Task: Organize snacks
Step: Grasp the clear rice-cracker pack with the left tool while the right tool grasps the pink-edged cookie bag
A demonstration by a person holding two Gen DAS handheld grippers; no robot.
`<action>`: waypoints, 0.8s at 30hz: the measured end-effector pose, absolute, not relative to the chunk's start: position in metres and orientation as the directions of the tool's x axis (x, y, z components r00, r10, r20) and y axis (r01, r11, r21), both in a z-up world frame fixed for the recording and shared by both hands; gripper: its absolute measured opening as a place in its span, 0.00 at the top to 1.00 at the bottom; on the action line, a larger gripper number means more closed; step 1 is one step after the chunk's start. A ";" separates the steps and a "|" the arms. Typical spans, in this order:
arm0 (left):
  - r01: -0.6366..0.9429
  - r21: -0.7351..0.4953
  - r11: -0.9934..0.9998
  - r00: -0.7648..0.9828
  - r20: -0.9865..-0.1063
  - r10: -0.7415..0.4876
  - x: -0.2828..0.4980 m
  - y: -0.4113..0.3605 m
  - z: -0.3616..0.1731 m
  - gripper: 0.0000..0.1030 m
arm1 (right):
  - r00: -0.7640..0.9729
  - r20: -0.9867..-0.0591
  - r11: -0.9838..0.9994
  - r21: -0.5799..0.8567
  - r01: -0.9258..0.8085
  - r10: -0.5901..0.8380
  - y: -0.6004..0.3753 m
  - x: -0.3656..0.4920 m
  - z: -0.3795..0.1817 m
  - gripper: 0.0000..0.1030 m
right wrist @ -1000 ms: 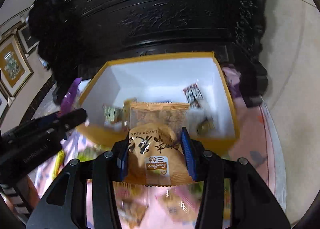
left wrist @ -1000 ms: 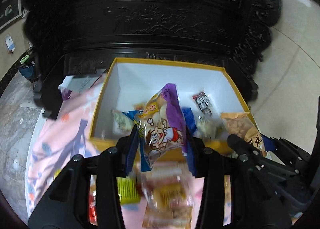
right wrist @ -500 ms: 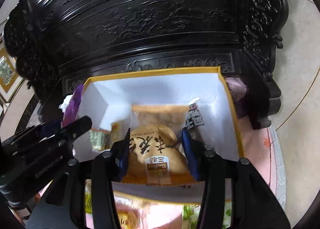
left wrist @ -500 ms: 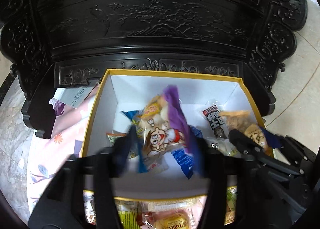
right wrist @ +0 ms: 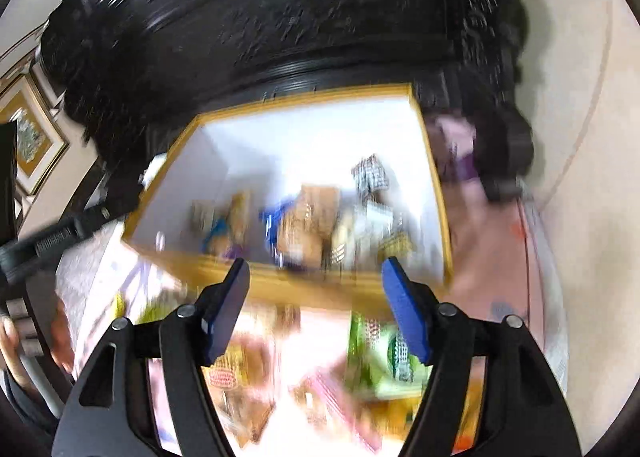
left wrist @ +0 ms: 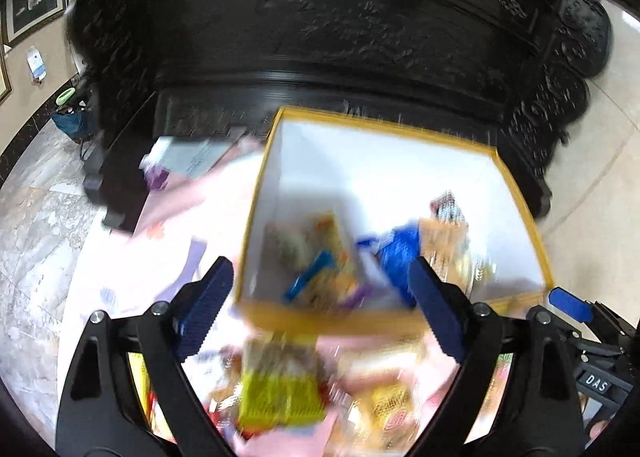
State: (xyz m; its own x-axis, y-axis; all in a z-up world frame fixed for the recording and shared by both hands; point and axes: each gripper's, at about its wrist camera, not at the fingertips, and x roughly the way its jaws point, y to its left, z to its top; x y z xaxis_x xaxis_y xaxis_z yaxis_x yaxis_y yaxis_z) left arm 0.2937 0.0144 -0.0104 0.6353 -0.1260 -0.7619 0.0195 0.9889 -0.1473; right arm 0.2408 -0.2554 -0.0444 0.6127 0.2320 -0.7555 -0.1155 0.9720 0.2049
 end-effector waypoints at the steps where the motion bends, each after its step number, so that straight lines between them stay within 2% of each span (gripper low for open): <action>1: 0.018 -0.154 0.988 0.628 -0.767 -0.131 0.280 0.019 -0.017 0.12 | 0.616 -0.757 0.975 0.194 -0.106 0.218 -0.258 0.230 -0.051 0.32; 5: 0.009 -0.189 0.982 0.613 -0.775 -0.154 0.233 0.037 -0.040 0.12 | 0.596 -0.782 0.983 0.153 -0.099 0.181 -0.267 0.205 -0.081 0.32; 9: -0.030 -0.215 0.976 0.606 -0.780 -0.153 0.193 0.053 -0.061 0.12 | 0.541 -0.811 0.975 0.191 -0.117 0.224 -0.268 0.206 -0.102 0.32; 17: -0.068 -0.150 0.986 0.567 -0.819 -0.085 0.132 0.073 -0.093 0.12 | 0.512 -0.833 0.976 0.153 -0.155 0.212 -0.240 0.203 -0.132 0.30; 19: -0.088 -0.148 0.985 0.554 -0.829 -0.075 0.121 0.083 -0.098 0.12 | 0.518 -0.830 0.976 0.142 -0.164 0.208 -0.232 0.195 -0.135 0.45; 20: -0.097 -0.144 0.985 0.552 -0.831 -0.067 0.117 0.087 -0.098 0.12 | 0.509 -0.829 0.971 0.170 -0.167 0.232 -0.231 0.192 -0.135 0.59; 21: -0.104 -0.140 0.985 0.551 -0.832 -0.060 0.114 0.091 -0.098 0.12 | 0.513 -0.821 0.968 0.197 -0.158 0.251 -0.229 0.186 -0.133 0.63; 24: -0.130 -0.099 0.987 0.559 -0.829 -0.009 0.105 0.102 -0.097 0.12 | 0.534 -0.799 0.961 0.221 -0.167 0.277 -0.221 0.166 -0.125 0.70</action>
